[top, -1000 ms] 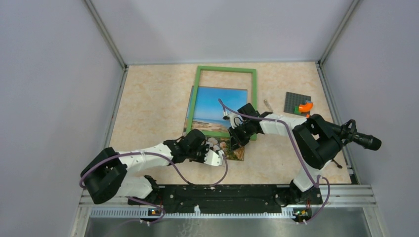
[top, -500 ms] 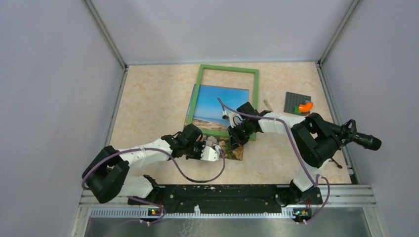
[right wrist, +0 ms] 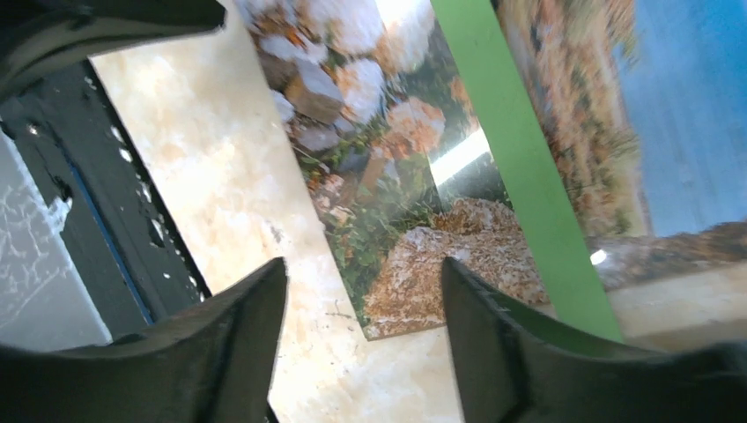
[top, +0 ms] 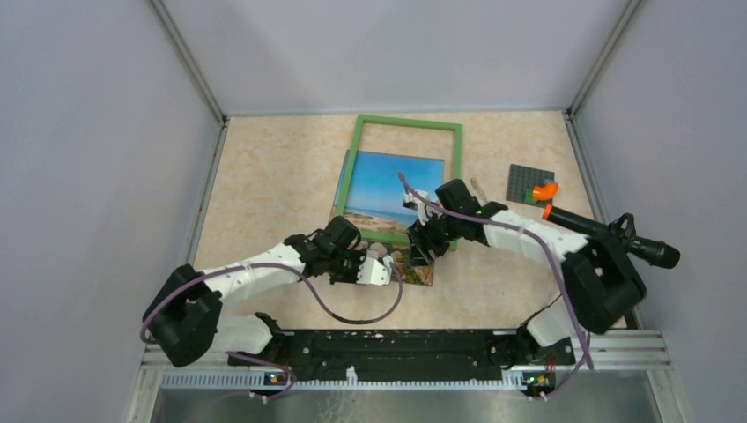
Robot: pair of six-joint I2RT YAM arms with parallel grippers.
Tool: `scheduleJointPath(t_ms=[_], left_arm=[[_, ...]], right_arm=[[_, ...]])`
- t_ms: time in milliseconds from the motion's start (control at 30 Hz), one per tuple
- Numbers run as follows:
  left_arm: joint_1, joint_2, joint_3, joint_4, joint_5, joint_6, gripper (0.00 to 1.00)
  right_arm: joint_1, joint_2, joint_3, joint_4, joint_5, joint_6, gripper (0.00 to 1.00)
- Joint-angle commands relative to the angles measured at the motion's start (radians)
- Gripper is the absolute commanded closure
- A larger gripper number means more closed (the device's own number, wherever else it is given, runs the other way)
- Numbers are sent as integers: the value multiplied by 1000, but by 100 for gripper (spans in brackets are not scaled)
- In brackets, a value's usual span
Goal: Take the photo out of the frame
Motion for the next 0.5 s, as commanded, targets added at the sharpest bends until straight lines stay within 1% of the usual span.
scheduleJointPath(t_ms=[0, 133, 200, 233, 300, 333, 367, 400, 467], left_arm=[[3, -107, 36, -70, 84, -35, 100], [4, -141, 17, -74, 76, -38, 100], [4, -140, -6, -48, 35, -42, 100], [3, -139, -23, -25, 5, -45, 97], [9, -136, -44, 13, -38, -51, 74], [17, -135, -46, 15, -43, -37, 65], [28, -134, -50, 13, -48, -25, 60], [47, -135, -52, 5, -46, -7, 56], [98, -146, -56, -20, -28, 56, 53]], right_arm=[[7, -213, -85, 120, 4, -121, 30], [8, -304, -148, 148, -16, -173, 25], [8, -326, -177, 162, -11, -181, 23], [8, -329, -185, 162, -4, -182, 22], [8, -330, -191, 162, 4, -180, 19], [8, -331, -194, 163, 7, -180, 17], [8, -330, -196, 165, 8, -181, 17], [8, -325, -195, 164, 10, -185, 17], [8, -305, -182, 153, 15, -177, 18]])
